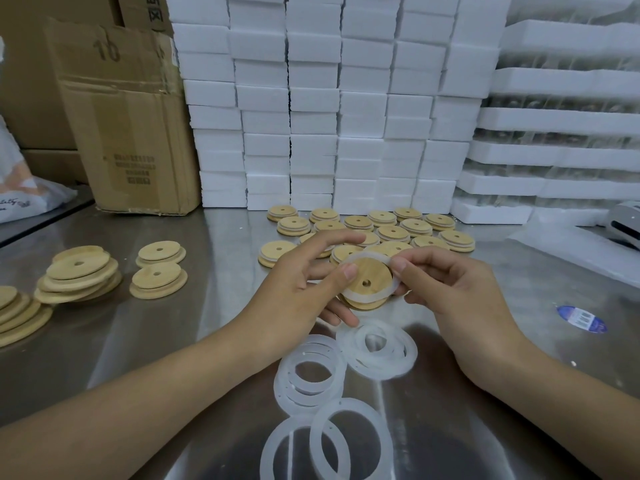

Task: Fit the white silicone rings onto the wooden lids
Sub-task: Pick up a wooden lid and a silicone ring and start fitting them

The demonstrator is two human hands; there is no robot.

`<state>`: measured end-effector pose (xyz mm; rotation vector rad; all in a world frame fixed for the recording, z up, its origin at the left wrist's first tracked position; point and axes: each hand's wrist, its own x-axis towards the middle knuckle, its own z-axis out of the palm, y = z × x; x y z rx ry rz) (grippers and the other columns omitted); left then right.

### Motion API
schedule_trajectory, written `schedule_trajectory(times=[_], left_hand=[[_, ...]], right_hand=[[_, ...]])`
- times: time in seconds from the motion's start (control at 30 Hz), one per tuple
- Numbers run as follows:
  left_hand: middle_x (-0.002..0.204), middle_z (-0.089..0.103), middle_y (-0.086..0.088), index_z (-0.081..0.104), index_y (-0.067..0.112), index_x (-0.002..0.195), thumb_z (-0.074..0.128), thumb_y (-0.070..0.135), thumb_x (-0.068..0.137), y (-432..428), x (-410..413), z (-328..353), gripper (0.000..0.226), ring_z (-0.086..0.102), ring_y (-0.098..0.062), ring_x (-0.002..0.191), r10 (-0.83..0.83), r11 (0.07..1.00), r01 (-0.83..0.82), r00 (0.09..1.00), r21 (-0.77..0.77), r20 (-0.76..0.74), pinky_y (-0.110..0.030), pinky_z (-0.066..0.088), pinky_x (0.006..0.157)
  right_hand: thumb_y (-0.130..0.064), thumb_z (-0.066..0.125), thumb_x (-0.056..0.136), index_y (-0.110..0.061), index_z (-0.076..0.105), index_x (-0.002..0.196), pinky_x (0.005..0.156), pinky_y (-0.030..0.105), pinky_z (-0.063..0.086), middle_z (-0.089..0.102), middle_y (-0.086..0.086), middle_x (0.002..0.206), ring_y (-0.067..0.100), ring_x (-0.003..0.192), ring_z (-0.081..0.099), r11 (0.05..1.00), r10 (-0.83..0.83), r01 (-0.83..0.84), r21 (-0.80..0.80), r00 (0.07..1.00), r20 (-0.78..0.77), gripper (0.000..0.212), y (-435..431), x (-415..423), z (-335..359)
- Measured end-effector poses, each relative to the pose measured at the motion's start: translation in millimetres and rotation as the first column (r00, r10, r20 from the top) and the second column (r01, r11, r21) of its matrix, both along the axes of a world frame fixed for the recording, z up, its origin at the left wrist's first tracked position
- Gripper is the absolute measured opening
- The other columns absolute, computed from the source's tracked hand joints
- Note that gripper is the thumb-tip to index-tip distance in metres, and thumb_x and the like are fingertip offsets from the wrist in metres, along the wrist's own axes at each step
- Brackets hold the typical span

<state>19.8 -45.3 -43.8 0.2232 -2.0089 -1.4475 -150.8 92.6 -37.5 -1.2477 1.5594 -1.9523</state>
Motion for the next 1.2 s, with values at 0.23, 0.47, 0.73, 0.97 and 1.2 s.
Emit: schedule_trajectory(times=[0.23,0.47,0.73,0.97,1.2], left_hand=[[0.105,0.081,-0.006,0.07,0.039,0.125,0.065,0.029,0.106,1.6,-0.3,3.1,0.022,0.08,-0.034,0.074,0.028,0.997,-0.028,1.0,0.075,0.008,-0.028,0.061,0.064],[0.097,0.081,-0.005,0.072,0.037,0.119,0.066,0.029,0.105,3.4,1.7,5.6,0.018,0.078,-0.033,0.069,0.051,0.995,-0.05,0.999,0.088,-0.016,-0.028,0.059,0.062],[0.104,0.081,-0.001,0.067,0.039,0.121,0.063,0.032,0.107,1.9,1.5,3.1,0.016,0.081,-0.032,0.075,0.057,0.998,-0.057,0.998,-0.006,0.0,-0.024,0.057,0.065],[0.111,0.08,0.002,0.059,0.038,0.121,0.06,0.035,0.109,2.1,1.8,2.9,0.013,0.082,-0.029,0.084,0.045,0.999,-0.044,0.999,-0.027,0.014,-0.026,0.051,0.07],[0.107,0.082,0.003,0.06,0.041,0.114,0.059,0.031,0.109,4.7,2.4,5.0,0.011,0.082,-0.029,0.082,0.088,0.996,-0.088,0.996,-0.001,-0.013,-0.031,0.047,0.07]], right_hand=[[-0.008,0.072,0.096,-0.004,0.075,0.094,0.065,0.014,0.051,0.074,0.006,0.076,0.01,0.068,0.068,0.999,0.034,-0.035,-0.015,0.996,-0.081,0.006,-0.2,0.6,-0.3],[-0.011,0.074,0.094,-0.003,0.074,0.096,0.064,0.013,0.051,0.074,0.005,0.075,0.01,0.065,0.069,0.999,0.032,-0.033,-0.005,0.994,-0.101,0.009,0.2,0.0,-0.6],[-0.019,0.077,0.09,-0.006,0.072,0.093,0.063,0.013,0.052,0.076,0.009,0.075,0.015,0.065,0.072,0.999,0.04,-0.04,0.004,0.992,-0.123,0.015,2.5,2.4,1.3],[-0.009,0.075,0.094,-0.012,0.071,0.092,0.066,0.015,0.051,0.074,0.002,0.079,0.015,0.071,0.069,0.999,0.046,-0.047,0.0,0.984,-0.174,0.005,2.2,3.9,1.4],[-0.005,0.073,0.096,-0.016,0.072,0.091,0.066,0.013,0.049,0.072,-0.008,0.078,0.008,0.071,0.065,0.998,0.064,-0.064,0.006,0.98,-0.191,0.012,-0.7,3.8,0.4]])
